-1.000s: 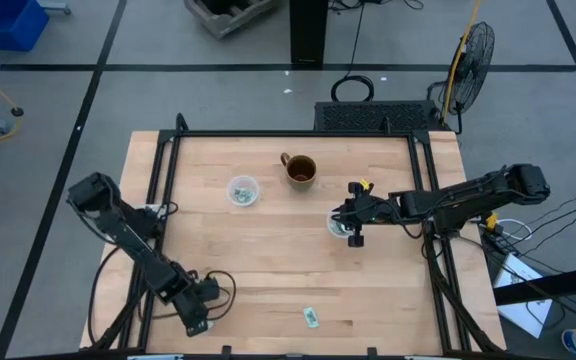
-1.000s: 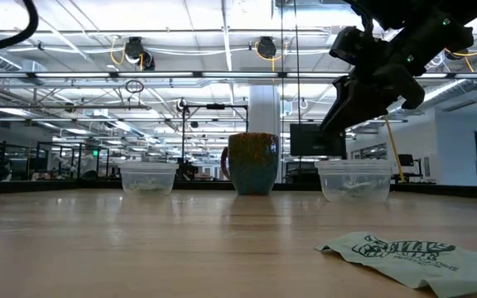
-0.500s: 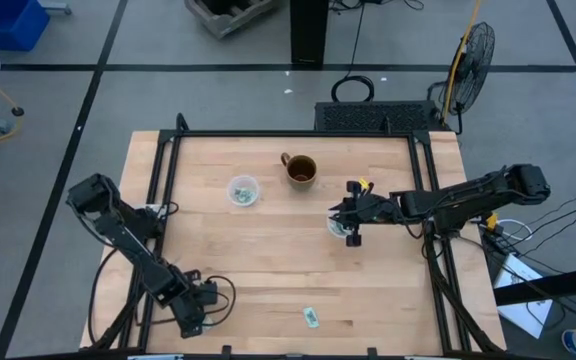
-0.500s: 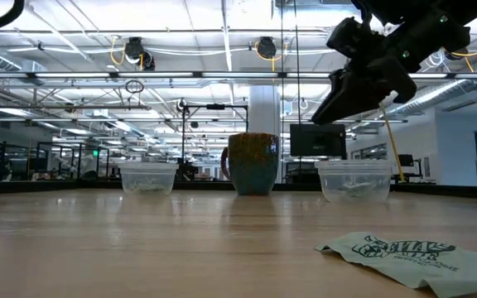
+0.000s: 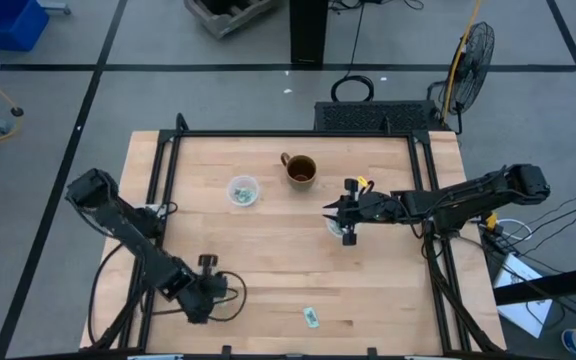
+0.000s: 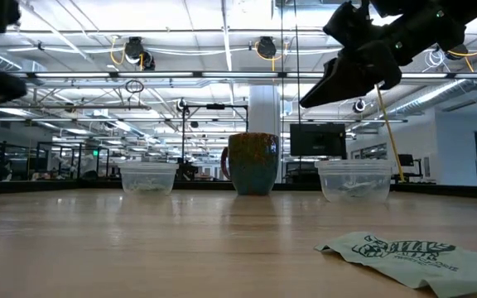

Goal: Pick and place Stevia / Truvia into bins
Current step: Put the white stevia packet into the left round transparent container

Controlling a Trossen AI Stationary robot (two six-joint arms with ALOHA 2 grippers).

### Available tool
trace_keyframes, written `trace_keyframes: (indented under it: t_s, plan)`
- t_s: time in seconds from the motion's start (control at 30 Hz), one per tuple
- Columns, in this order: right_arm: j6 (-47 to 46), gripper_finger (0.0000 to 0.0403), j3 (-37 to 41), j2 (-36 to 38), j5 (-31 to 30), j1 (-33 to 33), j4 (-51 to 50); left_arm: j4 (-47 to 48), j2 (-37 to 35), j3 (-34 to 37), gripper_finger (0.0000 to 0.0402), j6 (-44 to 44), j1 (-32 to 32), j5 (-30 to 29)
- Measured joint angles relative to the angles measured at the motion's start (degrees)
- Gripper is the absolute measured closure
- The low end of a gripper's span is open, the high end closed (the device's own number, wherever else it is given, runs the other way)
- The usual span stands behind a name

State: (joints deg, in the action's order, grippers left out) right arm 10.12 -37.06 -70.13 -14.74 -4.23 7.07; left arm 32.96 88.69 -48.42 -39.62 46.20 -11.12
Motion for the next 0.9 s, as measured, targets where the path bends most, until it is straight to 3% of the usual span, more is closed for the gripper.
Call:
trace_keyframes:
  t_s: [0.23,0.43,0.67,0.8,0.9]
  plan:
    - [-4.79,0.0312,0.0,-0.02,0.03,0.0,-0.01,11.23,-5.63,-1.42,0.0394,11.54,-12.41,-13.31]
    - [-11.66,0.0312,0.0,-0.27,0.04,0.0,-0.46,12.33,-7.22,-1.42,0.0397,27.69,-28.42,-18.81]
    - [-16.95,0.0312,0.34,-1.09,0.07,0.0,-3.18,4.16,-7.29,-1.42,0.0398,48.2,-44.39,-20.54]
    - [-18.88,0.0312,3.81,-1.07,0.07,0.0,0.72,2.93,-7.31,-1.49,0.0394,54.32,-50.41,-20.18]
    - [-19.71,0.0312,8.09,-1.09,0.07,0.0,5.68,2.84,-6.9,-1.51,0.0398,53.99,-54.04,-15.77]
